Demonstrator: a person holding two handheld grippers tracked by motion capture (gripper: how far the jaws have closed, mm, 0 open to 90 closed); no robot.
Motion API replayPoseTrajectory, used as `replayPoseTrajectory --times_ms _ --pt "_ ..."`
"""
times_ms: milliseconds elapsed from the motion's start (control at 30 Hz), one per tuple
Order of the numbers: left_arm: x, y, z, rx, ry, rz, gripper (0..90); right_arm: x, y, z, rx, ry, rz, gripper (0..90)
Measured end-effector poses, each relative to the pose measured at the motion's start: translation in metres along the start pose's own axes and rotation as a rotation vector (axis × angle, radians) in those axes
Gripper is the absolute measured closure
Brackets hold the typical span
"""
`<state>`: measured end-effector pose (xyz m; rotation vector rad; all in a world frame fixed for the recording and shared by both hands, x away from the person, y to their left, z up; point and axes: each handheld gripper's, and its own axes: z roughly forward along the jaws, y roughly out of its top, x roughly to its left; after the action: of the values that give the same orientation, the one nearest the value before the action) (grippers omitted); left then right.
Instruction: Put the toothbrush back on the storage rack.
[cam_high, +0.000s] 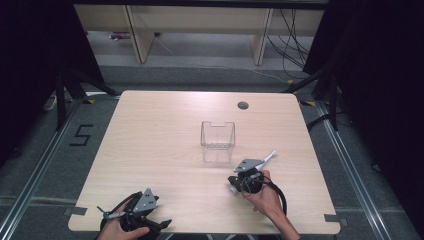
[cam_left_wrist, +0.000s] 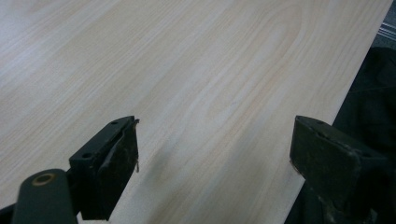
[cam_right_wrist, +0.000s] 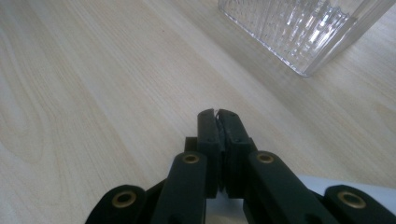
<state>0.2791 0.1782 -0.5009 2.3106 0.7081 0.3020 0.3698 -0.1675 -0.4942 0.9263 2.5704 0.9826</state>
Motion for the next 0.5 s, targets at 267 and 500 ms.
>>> replayPoseTrajectory --times_ms 267,500 --pt "0.0003 0.0000 0.0002 0.000 -0.001 -0.001 14.8 -0.0010 -0.0015 -0.0003 0.008 0.012 0.003 89.0" --pt "-0.0008 0.0004 0.0001 -0.001 -0.001 0.003 14.8 -0.0019 -0.0048 -0.0044 0.015 0.023 0.015 88.7"
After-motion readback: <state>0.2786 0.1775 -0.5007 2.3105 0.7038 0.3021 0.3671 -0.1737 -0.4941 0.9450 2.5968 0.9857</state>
